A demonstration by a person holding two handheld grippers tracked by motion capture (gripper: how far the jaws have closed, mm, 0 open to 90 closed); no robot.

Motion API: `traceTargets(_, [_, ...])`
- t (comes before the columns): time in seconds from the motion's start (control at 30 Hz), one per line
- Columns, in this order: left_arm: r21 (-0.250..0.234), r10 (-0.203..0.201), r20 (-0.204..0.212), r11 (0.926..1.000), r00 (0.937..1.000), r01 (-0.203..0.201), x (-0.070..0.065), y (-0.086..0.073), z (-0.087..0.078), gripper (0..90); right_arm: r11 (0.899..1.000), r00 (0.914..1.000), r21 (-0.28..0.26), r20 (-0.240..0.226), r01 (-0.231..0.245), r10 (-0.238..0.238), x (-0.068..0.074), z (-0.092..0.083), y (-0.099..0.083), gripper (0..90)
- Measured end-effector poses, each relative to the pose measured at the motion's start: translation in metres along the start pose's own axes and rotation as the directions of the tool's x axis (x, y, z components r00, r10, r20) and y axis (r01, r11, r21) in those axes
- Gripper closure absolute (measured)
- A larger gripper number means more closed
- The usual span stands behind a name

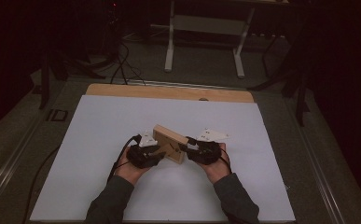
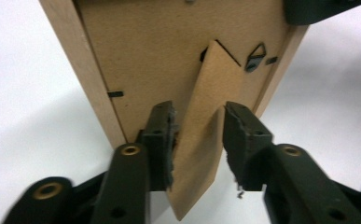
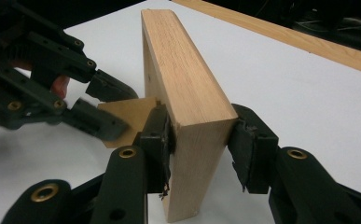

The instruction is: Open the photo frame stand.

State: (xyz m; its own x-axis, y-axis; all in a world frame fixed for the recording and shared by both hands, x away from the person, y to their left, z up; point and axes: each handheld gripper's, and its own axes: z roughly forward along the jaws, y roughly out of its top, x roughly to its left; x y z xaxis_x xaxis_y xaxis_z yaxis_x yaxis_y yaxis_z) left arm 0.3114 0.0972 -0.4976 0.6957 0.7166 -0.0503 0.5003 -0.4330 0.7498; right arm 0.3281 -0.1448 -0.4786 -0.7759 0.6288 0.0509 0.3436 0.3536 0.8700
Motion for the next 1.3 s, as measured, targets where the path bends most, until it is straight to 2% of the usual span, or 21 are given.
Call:
traceTargets(0.2, [0.007, 0.017, 0.001, 0.9998, 0.9998, -0.017, -0.002, 0.0, -0.002, 70.8, 0.999, 0.9994, 0.006, 0.01, 0.034, -0.034, 0.007, -0.001, 0.0, 60.1])
traceTargets(0.47, [0.011, 0.017, 0.012, 0.9998, 0.9998, -0.017, -0.004, -0.004, -0.005, 73.7, 0.998, 0.9975, 0.016, 0.016, 0.068, -0.068, 0.015, -0.003, -0.001, 59.3])
traceTargets(0.57, [0.003, 0.016, 0.023, 0.9999, 0.9996, -0.016, -0.005, -0.007, -0.006, 74.4, 0.998, 0.9978, 0.016, 0.005, 0.065, -0.065, 0.017, -0.002, -0.002, 58.5])
traceTargets(0.93, [0.002, 0.032, 0.016, 0.9995, 0.9994, -0.032, -0.009, -0.013, -0.009, 74.8, 0.997, 0.9971, 0.015, -0.007, 0.076, -0.076, 0.024, -0.004, -0.005, 56.3])
traceTargets(1.3, [-0.004, 0.024, 0.027, 0.9997, 0.9993, -0.024, -0.009, -0.019, -0.011, 74.3, 0.996, 0.996, 0.014, -0.023, 0.086, -0.086, 0.03, -0.005, -0.008, 53.7])
